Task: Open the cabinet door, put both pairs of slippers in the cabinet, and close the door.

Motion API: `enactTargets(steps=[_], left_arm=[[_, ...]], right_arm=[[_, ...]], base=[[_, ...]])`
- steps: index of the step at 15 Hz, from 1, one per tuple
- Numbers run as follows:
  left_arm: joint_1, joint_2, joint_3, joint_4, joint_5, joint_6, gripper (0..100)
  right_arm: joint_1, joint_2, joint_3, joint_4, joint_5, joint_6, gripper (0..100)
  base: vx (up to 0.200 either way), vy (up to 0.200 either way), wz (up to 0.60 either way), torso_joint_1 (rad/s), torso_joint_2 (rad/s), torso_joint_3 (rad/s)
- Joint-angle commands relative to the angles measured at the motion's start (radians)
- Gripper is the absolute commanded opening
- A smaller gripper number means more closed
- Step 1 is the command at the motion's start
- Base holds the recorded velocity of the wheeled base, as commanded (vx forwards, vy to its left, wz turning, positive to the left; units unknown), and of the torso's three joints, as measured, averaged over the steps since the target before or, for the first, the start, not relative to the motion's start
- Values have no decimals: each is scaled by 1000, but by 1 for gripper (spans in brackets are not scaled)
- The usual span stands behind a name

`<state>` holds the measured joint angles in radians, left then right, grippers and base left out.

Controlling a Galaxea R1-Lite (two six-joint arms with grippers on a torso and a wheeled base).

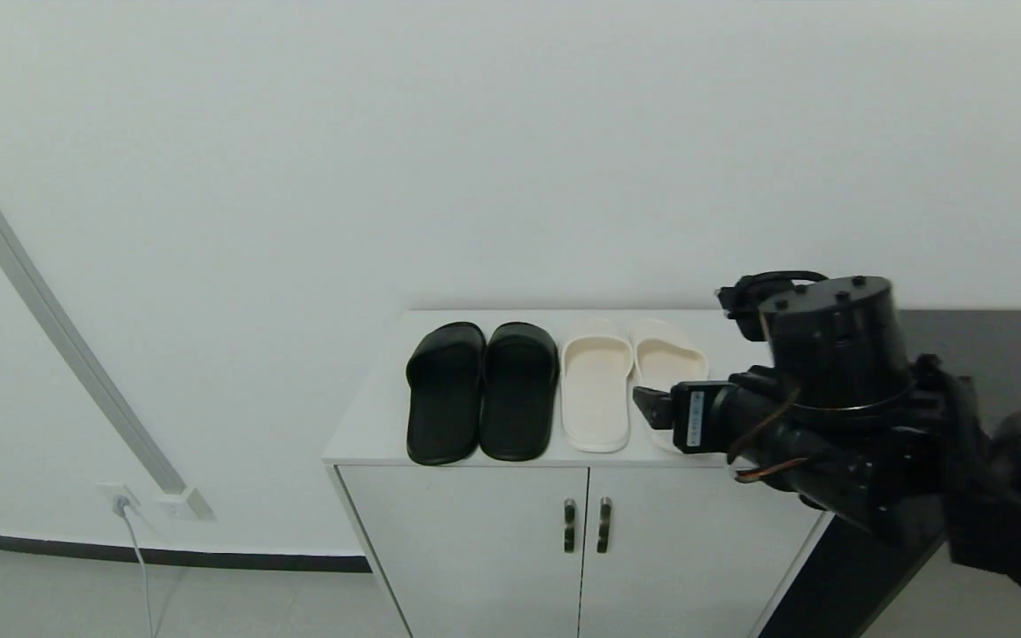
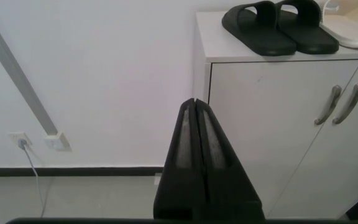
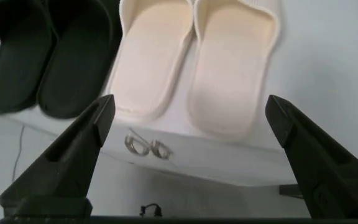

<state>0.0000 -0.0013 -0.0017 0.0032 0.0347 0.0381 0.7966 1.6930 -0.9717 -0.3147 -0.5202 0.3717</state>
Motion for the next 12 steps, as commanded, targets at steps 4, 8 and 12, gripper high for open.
enactTargets(steps=[4,8,12], left_arm=[[0,1,0,0,1,-4,0],[0,1,0,0,1,-7,0],[0,1,0,0,5,-10,0]], right_arm=[[-33,298,-170,-90,-86,26,100],[-74,432,-231,-279,-116,-88,100],[-111,533,-361,-277,-129,-100,100]], base=[[0,0,0,0,0,0],[0,0,0,0,0,0],[0,0,0,0,0,0]])
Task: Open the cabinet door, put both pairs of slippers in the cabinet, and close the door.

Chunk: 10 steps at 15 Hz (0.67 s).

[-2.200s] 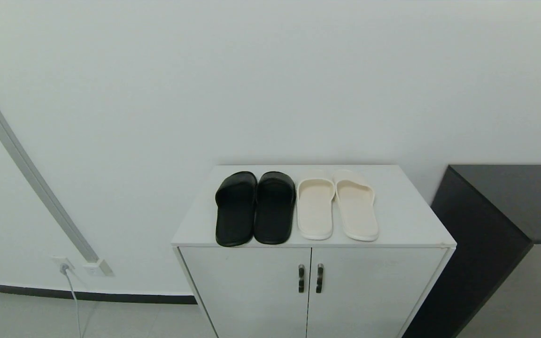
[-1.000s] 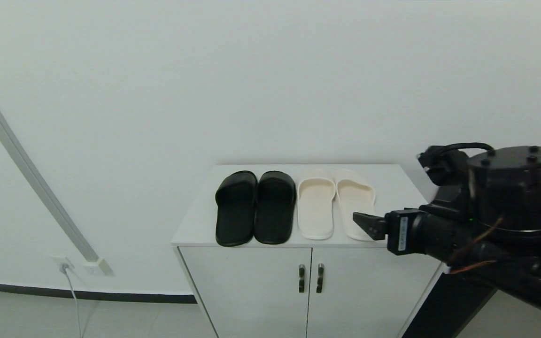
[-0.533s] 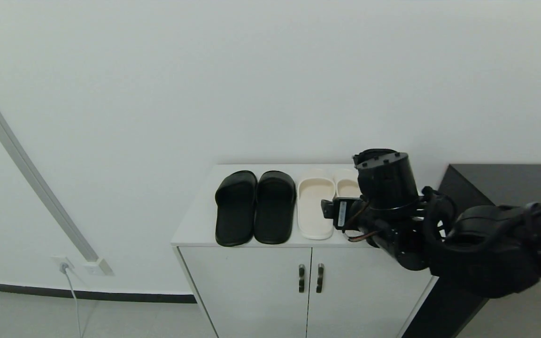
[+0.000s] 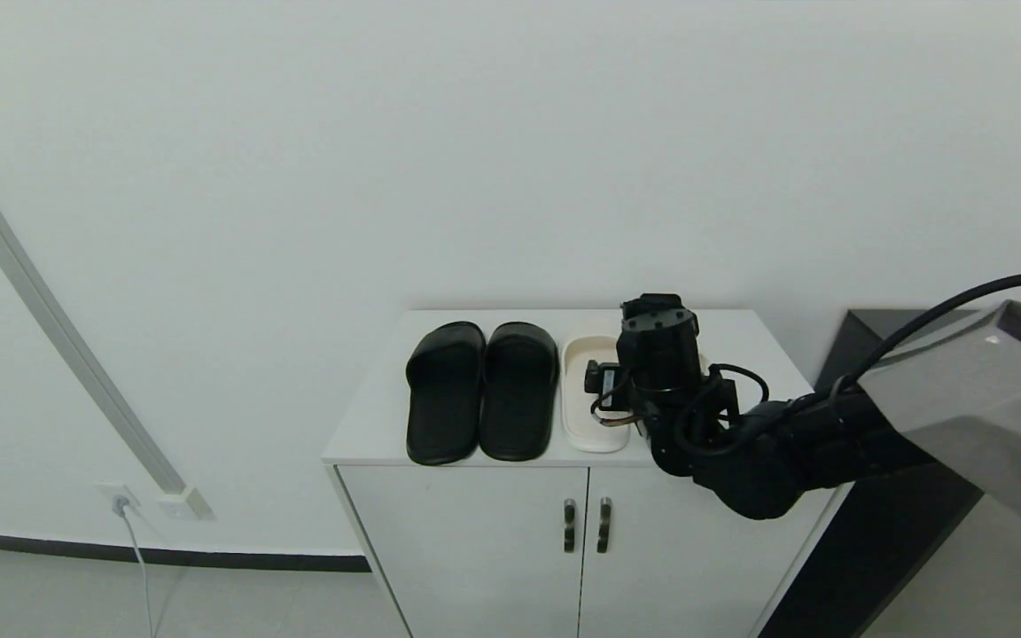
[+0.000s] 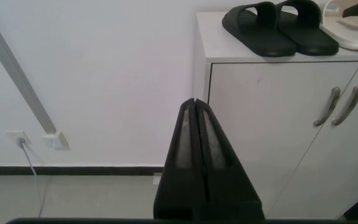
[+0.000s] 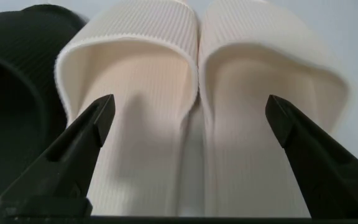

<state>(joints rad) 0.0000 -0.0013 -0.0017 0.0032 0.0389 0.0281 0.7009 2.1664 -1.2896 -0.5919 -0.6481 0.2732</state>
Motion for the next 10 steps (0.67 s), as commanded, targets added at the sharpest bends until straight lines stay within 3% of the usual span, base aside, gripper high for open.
enactTargets(steps=[1,6,7,10], left_arm=[[0,1,0,0,1,-2,0],[0,1,0,0,1,-7,0],[0,1,0,0,1,-11,0],[0,1,0,0,1,-13,0]], right_arm=[[-21,70,-70,4,-1,-5,100],[-55,139,-177,46,-2,-11,100],[-55,144,-175,44,-4,-11,0],[-55,142,-194,47,-10,-26,0]], base=[[0,0,0,0,0,0],[0,0,0,0,0,0],[0,0,0,0,0,0],[0,0,0,0,0,0]])
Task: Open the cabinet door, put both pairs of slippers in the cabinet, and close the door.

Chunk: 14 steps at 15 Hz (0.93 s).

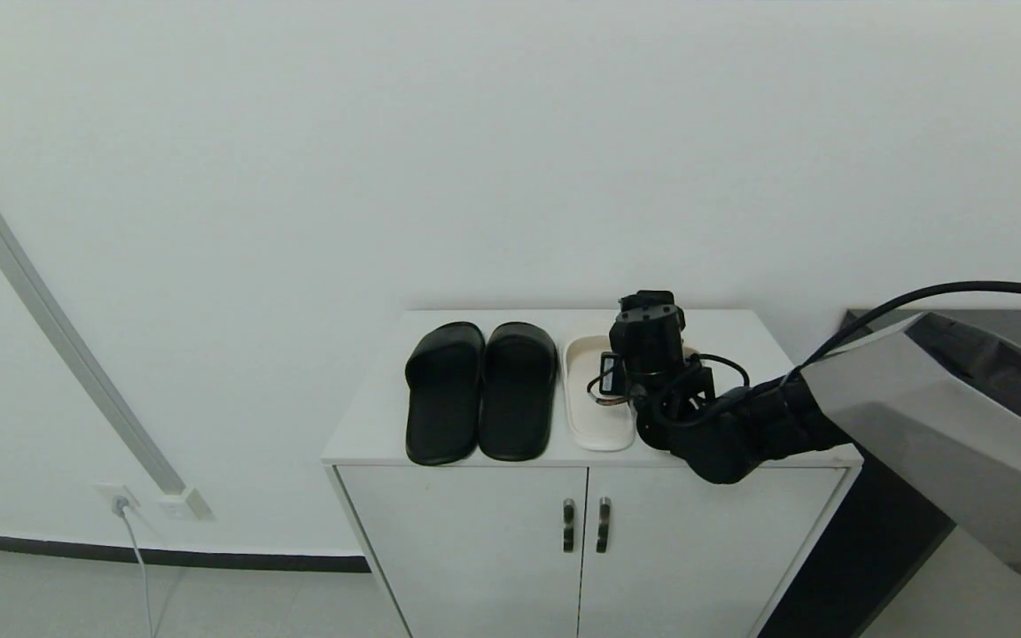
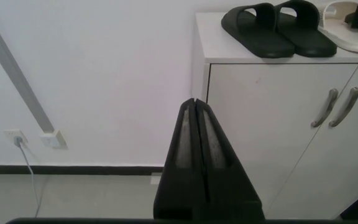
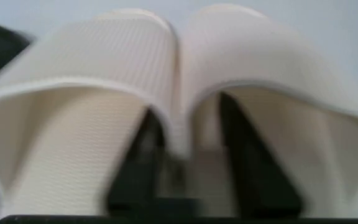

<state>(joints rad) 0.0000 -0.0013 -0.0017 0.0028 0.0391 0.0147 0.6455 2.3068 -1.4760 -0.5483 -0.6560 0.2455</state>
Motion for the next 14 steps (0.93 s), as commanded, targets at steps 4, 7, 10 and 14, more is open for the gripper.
enactTargets(steps=[4,7,10,14], left_arm=[[0,1,0,0,1,2,0],[0,1,0,0,1,2,0],[0,1,0,0,1,2,0],[0,1,0,0,1,2,0]], right_arm=[[2,-29,8,-1,-5,-14,0],[6,-145,95,-2,-4,-49,0],[23,-395,336,-38,131,-123,0],[52,-679,671,-110,510,-207,0]], base=[[0,0,0,0,0,0],[0,0,0,0,0,0],[0,0,0,0,0,0],[0,0,0,0,0,0]])
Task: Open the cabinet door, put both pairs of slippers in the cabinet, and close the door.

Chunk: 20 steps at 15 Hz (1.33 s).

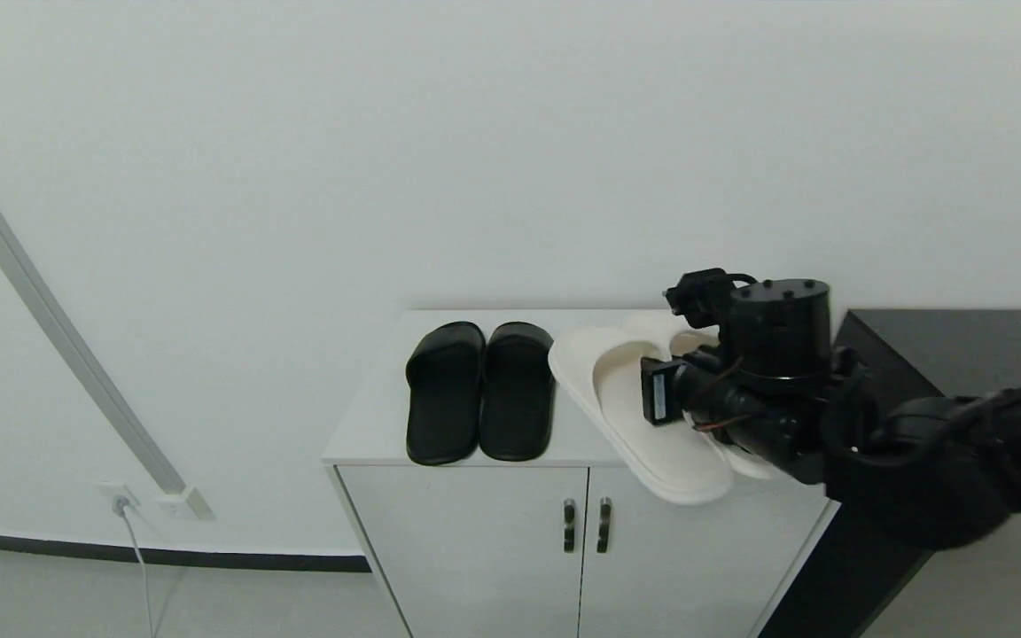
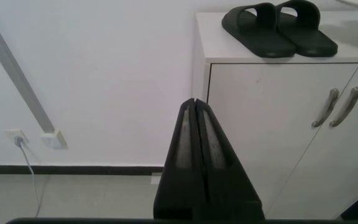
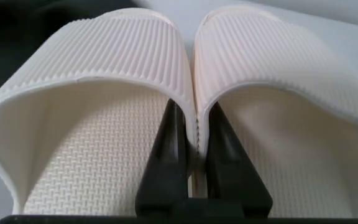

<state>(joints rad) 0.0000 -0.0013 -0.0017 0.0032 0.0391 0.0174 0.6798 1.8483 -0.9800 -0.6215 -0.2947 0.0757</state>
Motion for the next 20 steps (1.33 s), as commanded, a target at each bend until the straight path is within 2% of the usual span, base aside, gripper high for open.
enactTargets(steps=[1,5,11,16,20], left_arm=[[0,1,0,0,1,-1,0],[0,1,0,0,1,-2,0],[0,1,0,0,1,-4,0],[0,1,0,0,-1,-2,0],[0,1,0,0,-1,-2,0]], right_arm=[[18,-247,215,-53,207,-48,0],[1,-307,296,-83,434,-136,0],[1,-317,374,-86,520,-277,0],[15,-325,382,-92,528,-274,0],[17,-310,383,-92,529,-267,0]], base=[[0,0,0,0,0,0],[0,0,0,0,0,0],[0,0,0,0,0,0],[0,0,0,0,0,0],[-200,0,0,6,2,4]])
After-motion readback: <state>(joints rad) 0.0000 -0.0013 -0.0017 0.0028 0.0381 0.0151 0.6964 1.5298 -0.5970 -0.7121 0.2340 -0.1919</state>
